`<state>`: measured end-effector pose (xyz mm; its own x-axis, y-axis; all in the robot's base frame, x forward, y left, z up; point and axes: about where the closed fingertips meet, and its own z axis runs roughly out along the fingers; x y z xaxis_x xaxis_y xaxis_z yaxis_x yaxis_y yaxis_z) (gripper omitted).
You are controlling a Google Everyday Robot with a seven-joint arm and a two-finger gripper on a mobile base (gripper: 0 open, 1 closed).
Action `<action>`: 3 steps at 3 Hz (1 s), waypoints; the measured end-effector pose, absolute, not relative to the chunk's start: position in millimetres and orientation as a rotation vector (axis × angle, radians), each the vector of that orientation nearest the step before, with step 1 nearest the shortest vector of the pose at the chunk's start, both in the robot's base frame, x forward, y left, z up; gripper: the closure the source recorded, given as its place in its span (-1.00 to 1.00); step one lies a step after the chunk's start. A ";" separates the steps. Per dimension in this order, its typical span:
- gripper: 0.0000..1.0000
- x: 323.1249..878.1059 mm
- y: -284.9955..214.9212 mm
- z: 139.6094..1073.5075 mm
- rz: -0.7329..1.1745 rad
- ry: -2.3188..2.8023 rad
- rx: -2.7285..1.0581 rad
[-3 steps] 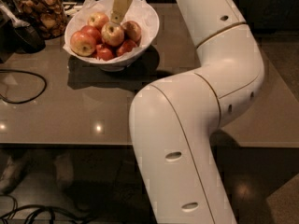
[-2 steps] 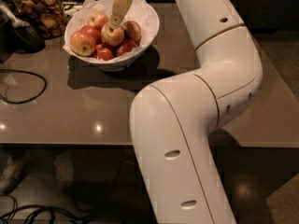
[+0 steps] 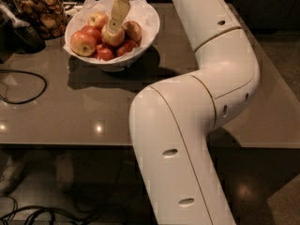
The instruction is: Pick apple from white bowl
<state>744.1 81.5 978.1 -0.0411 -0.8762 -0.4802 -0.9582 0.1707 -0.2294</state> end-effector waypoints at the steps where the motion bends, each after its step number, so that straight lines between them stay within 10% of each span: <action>1: -0.50 744.5 85.4 970.9 0.225 1.950 -1.731; 3: -0.48 745.4 91.5 957.4 0.250 1.966 -1.745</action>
Offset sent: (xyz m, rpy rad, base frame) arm -0.0046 -0.0032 -0.0142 -0.0439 0.1028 0.0194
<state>745.4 91.5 957.4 -0.0573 -0.8780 -0.4753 -0.9691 0.1634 -0.1849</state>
